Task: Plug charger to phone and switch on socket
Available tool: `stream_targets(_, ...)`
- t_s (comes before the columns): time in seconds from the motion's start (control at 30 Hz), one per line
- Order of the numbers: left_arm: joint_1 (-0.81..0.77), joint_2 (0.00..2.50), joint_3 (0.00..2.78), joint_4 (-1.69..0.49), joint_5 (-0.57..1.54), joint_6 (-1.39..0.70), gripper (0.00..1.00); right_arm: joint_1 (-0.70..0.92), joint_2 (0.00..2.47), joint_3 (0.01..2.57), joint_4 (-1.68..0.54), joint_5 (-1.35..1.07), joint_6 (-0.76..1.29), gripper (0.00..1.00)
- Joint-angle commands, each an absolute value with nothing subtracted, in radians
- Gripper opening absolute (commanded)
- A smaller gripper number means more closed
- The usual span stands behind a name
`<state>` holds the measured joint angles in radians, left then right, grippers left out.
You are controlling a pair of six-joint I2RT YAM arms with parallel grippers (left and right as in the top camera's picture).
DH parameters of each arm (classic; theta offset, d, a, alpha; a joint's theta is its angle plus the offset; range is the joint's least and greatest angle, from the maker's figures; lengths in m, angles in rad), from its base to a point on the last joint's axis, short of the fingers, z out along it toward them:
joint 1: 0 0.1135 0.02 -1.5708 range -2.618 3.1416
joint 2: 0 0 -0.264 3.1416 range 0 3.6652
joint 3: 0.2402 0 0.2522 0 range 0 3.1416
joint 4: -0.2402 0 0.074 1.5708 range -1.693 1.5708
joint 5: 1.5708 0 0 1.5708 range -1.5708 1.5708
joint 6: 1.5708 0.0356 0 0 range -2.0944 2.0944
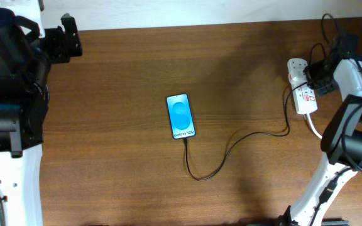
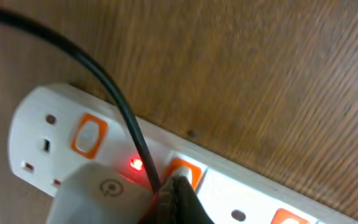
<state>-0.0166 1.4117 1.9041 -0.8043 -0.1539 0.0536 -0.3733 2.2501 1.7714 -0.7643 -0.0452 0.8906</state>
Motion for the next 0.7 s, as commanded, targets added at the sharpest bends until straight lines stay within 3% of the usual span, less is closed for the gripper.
stream_targets(0.0, -0.019, 1.398, 1.915, -0.806, -0.147, 0.07, 0.99, -0.311, 2.318, 1.773, -0.773, -0.074, 0.894, 0.04)
stream_targets(0.27, -0.019, 1.398, 1.915, -0.822, -0.147, 0.07, 0.99, -0.347, 2.217, 1.838, -1.015, 0.094, 0.87, 0.04)
stream_targets(0.4, -0.019, 1.398, 1.915, -0.821, -0.147, 0.07, 0.99, -0.353, 1.991, 1.843, -1.109, 0.208, 0.873, 0.04)
stream_targets(0.67, -0.019, 1.398, 1.915, -0.786, -0.147, 0.07, 0.99, -0.353, 1.519, 1.843, -1.049, 0.161, 0.873, 0.04)
